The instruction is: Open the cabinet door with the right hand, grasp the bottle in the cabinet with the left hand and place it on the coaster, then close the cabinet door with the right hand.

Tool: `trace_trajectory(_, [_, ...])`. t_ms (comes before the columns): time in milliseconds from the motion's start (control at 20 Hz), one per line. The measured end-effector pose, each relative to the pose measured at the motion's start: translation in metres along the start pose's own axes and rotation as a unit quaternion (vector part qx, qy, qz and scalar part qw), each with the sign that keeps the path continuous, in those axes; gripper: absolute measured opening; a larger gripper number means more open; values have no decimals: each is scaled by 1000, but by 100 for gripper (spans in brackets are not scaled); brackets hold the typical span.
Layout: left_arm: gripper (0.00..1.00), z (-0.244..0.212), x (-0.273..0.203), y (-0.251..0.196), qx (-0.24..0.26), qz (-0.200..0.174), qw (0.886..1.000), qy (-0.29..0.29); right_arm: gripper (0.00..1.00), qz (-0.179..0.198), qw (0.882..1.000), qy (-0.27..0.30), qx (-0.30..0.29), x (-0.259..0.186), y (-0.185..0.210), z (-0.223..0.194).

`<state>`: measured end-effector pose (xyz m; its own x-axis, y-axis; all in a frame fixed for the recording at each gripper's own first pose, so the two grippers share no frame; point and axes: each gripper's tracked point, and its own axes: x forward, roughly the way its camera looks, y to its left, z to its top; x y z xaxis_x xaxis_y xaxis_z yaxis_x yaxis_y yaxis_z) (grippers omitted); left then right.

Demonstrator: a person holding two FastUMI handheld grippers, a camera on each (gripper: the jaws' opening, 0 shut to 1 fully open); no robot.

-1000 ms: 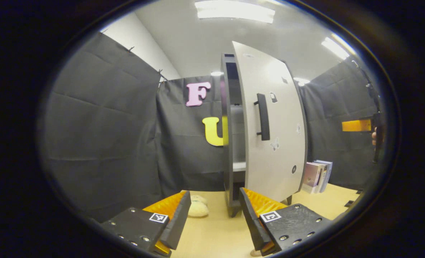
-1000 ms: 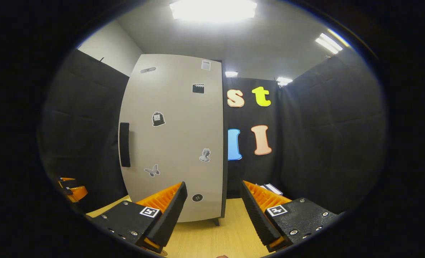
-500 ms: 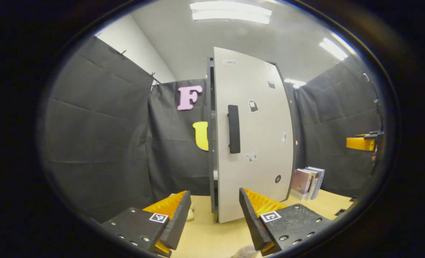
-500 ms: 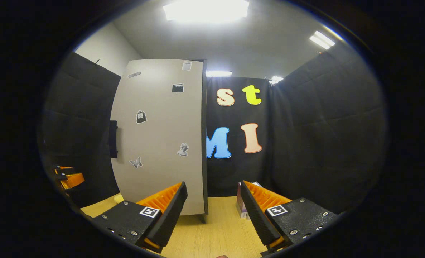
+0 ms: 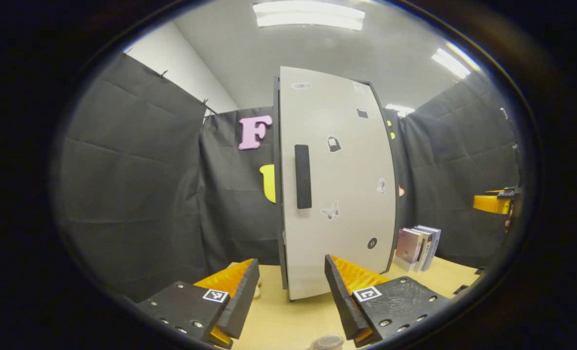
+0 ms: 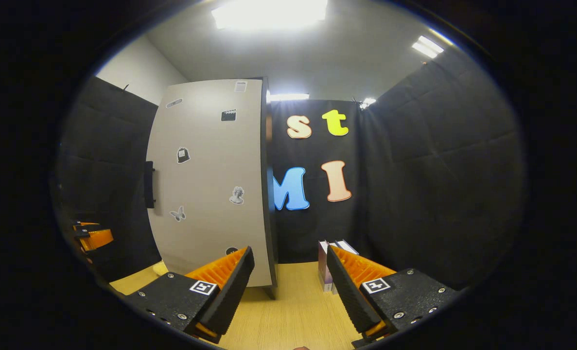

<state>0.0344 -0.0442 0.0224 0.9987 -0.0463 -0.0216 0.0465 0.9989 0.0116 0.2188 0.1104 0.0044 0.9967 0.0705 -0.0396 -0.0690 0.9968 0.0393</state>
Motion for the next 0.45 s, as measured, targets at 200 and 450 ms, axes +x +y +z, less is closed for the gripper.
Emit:
trace_trajectory(200, [82, -2, 2, 6, 1, 3, 1000, 2, 93, -2, 1000, -1, -1, 3, 4, 0])
trace_trajectory(450, [77, -2, 2, 16, 2, 6, 1000, 1, 93, -3, 1000, -5, 0, 3, 10, 5])
